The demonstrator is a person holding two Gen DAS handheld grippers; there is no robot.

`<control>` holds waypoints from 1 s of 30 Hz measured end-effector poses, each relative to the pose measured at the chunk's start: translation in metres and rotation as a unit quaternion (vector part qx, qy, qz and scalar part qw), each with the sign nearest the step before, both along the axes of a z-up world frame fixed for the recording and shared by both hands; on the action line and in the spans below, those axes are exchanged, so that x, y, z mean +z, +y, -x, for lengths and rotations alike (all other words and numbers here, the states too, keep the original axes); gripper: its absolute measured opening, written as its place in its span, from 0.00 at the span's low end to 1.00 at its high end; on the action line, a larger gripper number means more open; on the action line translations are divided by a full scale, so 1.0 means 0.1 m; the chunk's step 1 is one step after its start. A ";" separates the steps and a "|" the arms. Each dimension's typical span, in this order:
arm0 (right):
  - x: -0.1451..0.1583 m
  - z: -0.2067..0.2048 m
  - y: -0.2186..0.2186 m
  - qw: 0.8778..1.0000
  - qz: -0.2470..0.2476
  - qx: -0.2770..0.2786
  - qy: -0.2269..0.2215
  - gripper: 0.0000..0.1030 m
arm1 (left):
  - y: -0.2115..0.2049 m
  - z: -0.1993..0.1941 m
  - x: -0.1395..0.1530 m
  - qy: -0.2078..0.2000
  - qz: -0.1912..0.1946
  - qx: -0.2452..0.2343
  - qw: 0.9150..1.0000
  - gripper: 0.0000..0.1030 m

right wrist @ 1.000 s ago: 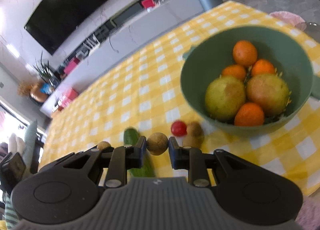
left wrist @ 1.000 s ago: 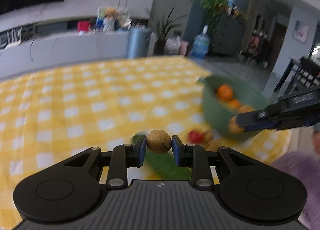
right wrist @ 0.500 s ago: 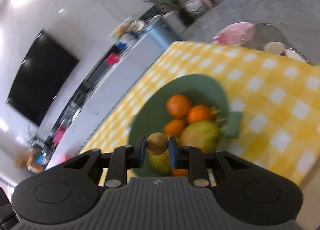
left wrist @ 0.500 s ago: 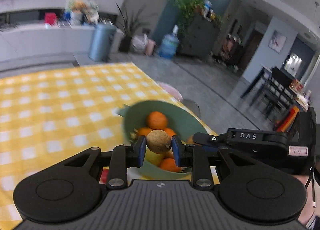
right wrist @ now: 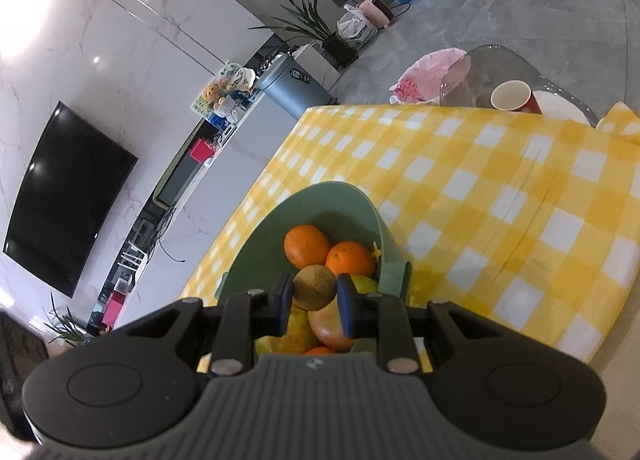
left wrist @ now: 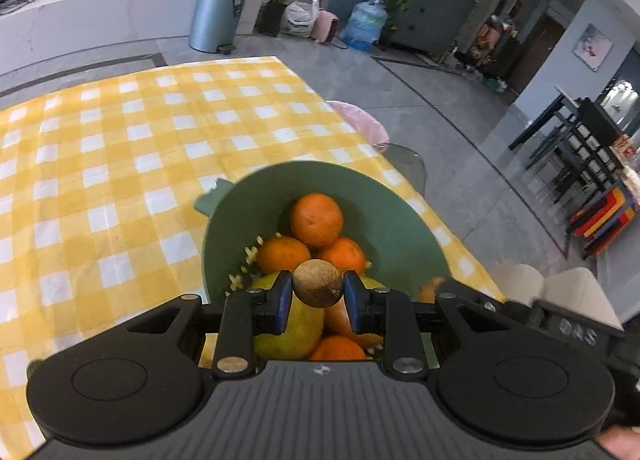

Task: Organize fruits
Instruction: 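Open both tools to drop the kiwis into the colander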

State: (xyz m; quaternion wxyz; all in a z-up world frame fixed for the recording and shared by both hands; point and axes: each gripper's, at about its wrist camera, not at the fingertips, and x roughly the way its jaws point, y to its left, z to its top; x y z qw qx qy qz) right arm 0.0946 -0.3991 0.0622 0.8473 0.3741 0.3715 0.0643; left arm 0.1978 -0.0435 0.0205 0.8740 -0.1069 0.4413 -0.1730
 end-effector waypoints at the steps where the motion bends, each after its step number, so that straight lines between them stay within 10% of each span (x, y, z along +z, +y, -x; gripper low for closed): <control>1: 0.00 0.00 0.00 1.000 -0.002 -0.001 0.000 0.20 | -0.01 -0.04 -0.01 -0.002 -0.010 0.003 1.000 0.29; 13: -0.03 -0.11 0.02 0.999 -0.031 0.002 -0.026 0.20 | 0.09 -0.17 0.03 -0.016 -0.044 0.032 0.998 0.29; 30: -0.01 -0.20 0.15 0.998 0.046 -0.009 -0.052 0.20 | 0.44 -0.01 -0.01 -0.018 0.052 0.066 0.996 0.47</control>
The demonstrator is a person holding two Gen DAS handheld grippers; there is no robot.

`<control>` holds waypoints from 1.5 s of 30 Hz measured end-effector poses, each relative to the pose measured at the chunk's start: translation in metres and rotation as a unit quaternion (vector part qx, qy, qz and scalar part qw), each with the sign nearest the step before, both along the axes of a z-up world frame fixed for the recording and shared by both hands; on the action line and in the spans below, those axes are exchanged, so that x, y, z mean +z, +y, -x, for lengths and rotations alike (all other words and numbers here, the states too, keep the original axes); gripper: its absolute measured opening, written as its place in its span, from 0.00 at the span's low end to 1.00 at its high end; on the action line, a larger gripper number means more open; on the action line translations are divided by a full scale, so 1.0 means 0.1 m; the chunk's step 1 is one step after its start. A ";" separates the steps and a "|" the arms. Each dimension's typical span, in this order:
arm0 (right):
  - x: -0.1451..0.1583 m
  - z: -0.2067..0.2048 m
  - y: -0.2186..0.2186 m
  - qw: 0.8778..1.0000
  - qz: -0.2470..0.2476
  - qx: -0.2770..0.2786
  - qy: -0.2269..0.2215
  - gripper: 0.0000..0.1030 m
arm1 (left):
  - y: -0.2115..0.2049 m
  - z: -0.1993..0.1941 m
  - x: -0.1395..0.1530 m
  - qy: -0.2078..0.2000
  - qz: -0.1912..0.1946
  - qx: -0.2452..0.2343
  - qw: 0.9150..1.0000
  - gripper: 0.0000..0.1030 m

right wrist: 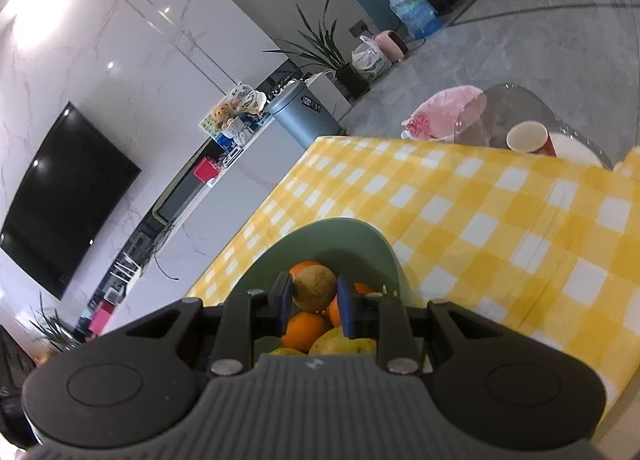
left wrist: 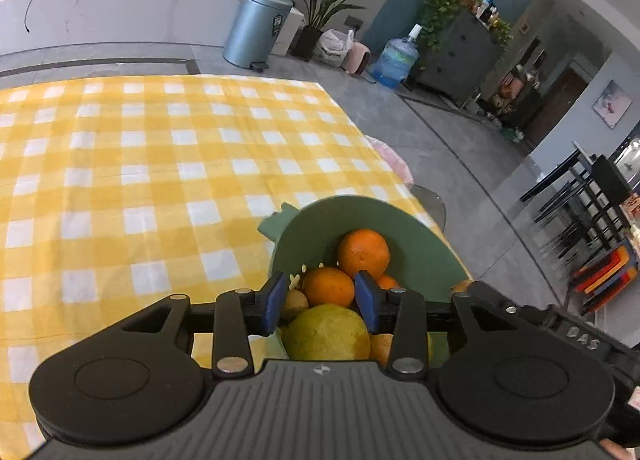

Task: Organize fruits
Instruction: 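Open both tools to drop the kiwis into the colander, then move both tools back to the remaining kiwi and red tomato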

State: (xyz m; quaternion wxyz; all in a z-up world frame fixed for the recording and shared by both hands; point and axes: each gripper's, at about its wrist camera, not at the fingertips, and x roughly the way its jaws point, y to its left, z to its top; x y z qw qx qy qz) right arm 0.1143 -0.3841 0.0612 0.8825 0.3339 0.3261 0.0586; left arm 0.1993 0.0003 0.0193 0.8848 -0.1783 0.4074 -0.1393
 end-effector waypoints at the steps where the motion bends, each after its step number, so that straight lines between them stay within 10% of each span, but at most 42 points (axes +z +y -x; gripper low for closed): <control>1: 0.00 -0.01 0.03 1.000 0.008 0.001 0.000 0.20 | 0.01 0.00 0.01 -0.004 0.001 0.000 1.000 0.47; 31: 0.08 0.09 0.02 0.998 0.045 -0.041 -0.026 0.41 | 0.22 0.26 0.24 -0.015 -0.006 0.015 1.000 0.54; 45: 0.25 0.37 0.79 0.982 0.012 0.186 -0.005 0.19 | 0.51 0.88 0.12 0.011 -0.089 0.076 0.993 0.54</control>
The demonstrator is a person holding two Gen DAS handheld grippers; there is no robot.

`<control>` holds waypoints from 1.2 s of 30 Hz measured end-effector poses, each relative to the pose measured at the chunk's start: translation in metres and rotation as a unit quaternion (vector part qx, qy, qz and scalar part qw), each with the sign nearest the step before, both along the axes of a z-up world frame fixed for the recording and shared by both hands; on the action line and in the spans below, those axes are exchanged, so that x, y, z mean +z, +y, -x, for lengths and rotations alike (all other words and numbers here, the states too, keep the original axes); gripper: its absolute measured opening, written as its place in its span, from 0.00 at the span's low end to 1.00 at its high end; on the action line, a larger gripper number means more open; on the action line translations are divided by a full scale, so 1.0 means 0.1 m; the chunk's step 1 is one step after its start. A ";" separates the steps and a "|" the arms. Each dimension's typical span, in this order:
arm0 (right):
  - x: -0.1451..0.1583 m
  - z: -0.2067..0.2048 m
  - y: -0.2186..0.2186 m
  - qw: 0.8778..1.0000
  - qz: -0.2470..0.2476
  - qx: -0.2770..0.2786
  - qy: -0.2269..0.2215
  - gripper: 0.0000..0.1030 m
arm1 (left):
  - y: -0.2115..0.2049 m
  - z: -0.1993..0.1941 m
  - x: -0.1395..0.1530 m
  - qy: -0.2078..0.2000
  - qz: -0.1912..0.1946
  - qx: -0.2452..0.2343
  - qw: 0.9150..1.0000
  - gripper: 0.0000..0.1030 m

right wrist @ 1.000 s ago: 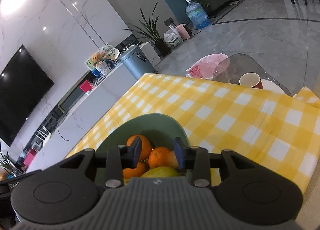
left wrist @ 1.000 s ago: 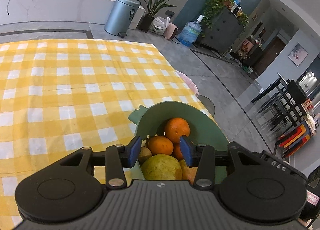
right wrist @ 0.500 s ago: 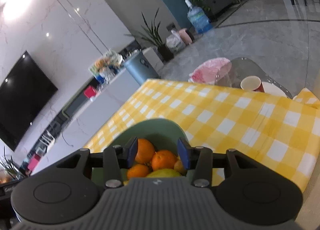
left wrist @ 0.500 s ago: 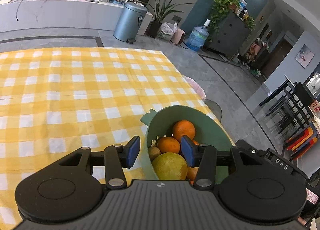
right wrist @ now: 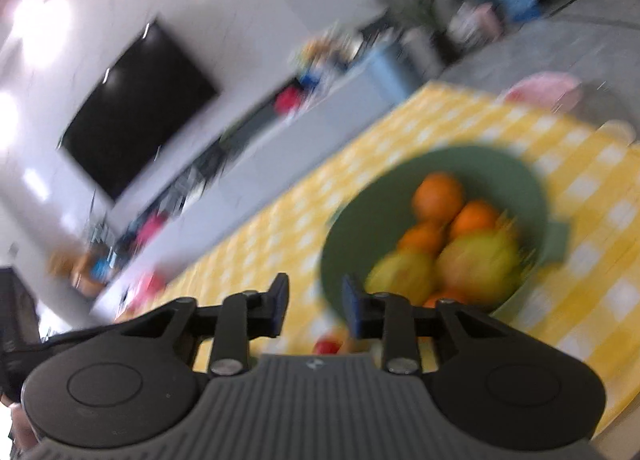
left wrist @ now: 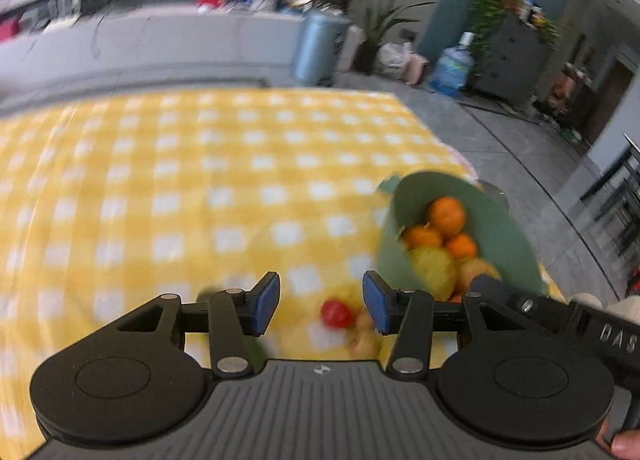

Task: Organize fruits
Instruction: 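Move both tools back to the remaining kiwi and red tomato, then close the right tool on the last kiwi beside the cucumber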

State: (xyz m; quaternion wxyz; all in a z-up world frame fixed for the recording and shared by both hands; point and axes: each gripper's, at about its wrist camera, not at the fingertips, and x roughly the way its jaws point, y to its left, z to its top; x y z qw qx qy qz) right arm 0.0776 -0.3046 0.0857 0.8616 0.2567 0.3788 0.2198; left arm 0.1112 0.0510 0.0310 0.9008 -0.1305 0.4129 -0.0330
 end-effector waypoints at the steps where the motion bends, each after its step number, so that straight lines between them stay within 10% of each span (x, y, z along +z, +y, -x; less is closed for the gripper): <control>1: -0.02 -0.01 0.09 1.000 0.009 0.023 0.015 0.17 | 0.02 0.03 -0.05 0.003 0.001 0.004 1.000 0.54; 14: -0.51 -0.24 0.45 0.982 0.113 0.006 0.149 0.19 | 0.26 0.05 -0.35 0.024 0.043 0.015 0.999 0.54; 36: -0.66 -0.44 0.99 0.971 0.183 0.031 0.154 0.23 | 0.41 0.09 -0.35 0.027 0.045 0.041 0.998 0.54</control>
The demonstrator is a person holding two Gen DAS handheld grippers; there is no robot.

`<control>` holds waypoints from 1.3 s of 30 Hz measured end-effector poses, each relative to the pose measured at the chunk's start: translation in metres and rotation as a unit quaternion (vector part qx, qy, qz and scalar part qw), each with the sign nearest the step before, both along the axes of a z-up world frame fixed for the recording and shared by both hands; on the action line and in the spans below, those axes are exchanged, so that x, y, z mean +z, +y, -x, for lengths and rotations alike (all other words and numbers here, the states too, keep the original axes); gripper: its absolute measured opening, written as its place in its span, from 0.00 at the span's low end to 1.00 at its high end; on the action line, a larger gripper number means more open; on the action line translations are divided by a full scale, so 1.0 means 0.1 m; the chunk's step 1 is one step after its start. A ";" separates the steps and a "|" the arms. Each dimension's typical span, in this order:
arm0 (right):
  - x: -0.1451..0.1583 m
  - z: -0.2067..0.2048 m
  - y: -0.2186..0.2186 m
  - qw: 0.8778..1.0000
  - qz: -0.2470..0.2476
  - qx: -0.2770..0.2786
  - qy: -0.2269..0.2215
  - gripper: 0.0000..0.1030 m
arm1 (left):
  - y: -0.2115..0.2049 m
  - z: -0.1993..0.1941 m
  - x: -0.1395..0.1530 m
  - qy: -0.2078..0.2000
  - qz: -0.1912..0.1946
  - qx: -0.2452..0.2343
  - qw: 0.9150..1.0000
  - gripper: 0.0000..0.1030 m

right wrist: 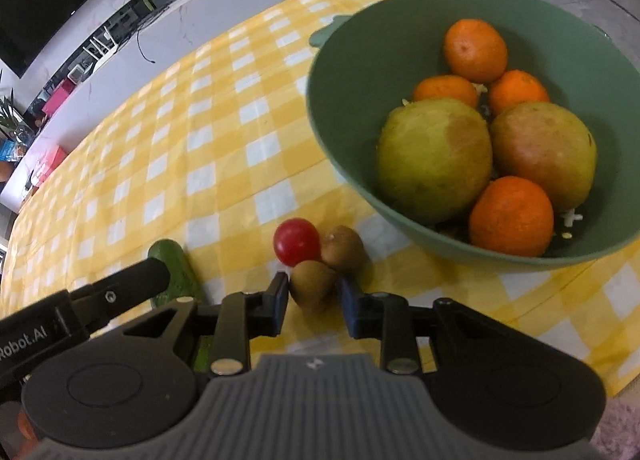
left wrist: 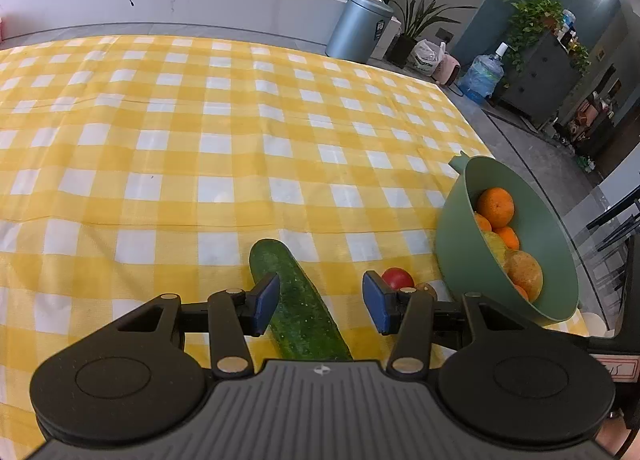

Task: Organize fruits
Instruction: 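Close the right tool on the last kiwi beside the cucumber, then carry the kiwi over the colander with the right tool while the left tool closes near the red tomato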

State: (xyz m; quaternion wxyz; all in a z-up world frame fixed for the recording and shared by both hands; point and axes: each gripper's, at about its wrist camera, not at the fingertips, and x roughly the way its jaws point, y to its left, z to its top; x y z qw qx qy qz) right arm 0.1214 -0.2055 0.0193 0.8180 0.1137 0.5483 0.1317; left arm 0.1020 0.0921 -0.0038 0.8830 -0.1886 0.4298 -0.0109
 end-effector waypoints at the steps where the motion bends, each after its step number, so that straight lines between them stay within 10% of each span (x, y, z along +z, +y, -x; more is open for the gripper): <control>1: 0.00 -0.01 0.02 1.000 0.002 0.002 -0.001 0.21 | 0.00 0.00 -0.01 0.000 -0.001 -0.001 1.000 0.54; 13: 0.35 0.14 -0.47 0.990 -0.102 -0.053 -0.084 0.20 | -0.32 0.08 -0.03 -0.077 -0.080 -0.123 0.986 0.54; 22: 0.49 0.20 -0.86 0.972 -0.180 -0.089 -0.120 0.20 | -0.97 0.25 -0.11 -0.176 -0.203 -0.285 0.920 0.54; 32: 0.43 0.24 -1.23 0.958 -0.229 -0.127 -0.117 0.20 | -1.23 -0.12 -0.17 -0.130 -0.240 -0.385 0.882 0.47; 39: 0.51 0.29 -1.30 0.950 -0.247 -0.126 -0.141 0.20 | -1.49 -0.30 -0.33 -0.077 -0.308 -0.458 0.830 0.47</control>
